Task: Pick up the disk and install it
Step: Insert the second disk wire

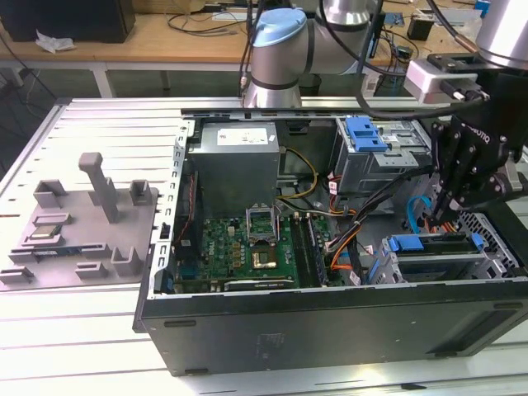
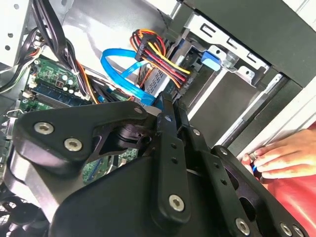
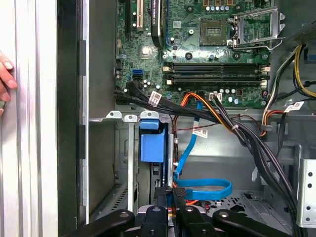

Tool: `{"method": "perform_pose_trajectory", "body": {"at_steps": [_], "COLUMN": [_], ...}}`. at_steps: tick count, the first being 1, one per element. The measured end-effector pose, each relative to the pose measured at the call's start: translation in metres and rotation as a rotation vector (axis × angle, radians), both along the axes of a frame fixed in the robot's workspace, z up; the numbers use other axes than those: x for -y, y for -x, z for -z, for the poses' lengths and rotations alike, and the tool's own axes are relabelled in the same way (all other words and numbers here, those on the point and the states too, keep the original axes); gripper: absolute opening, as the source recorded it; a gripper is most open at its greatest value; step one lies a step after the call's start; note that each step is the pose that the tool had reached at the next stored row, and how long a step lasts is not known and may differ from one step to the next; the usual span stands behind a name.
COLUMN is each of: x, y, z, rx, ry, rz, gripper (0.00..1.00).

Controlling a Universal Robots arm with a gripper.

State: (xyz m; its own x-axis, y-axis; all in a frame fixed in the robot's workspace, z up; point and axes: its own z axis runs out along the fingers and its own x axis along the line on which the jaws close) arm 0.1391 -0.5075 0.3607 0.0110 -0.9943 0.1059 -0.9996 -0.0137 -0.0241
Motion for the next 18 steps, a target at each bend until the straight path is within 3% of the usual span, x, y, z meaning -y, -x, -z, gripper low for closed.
{"method": "perform_pose_trajectory", "body": {"at_steps": [4,6,9,10,11,12,13,14,15,18], "x": [0.0060,0.0110,0.0155,0.0190,0.0219,0.0220,0.0222,0.0222,0.0222,0.0224], "y": [0.000,-0.001,-0.001,-0.002,-0.002,-0.002,-0.003,-0.004,-0.004,-0.005], "z": [0.0000,0.0000,0.0000,0.0000,0.0006,0.0009,0.0011,0.0019,0.0020,0.0023], "rx": [0.0000,-0.0001,-0.0001,0.0000,0.0000,0.0000,0.0014,-0.0086,-0.0089,-0.0089], "ry": [-0.0210,-0.0408,-0.0524,-0.0591,-0.0725,-0.0750,-0.0758,-0.0811,-0.0905,-0.0903], "rz": [0.001,0.002,0.003,0.004,0.005,0.005,0.046,0.058,0.058,0.058], "gripper": [0.16,0.16,0.16,0.16,0.16,0.16,0.16,0.16,0.16,0.16]}}
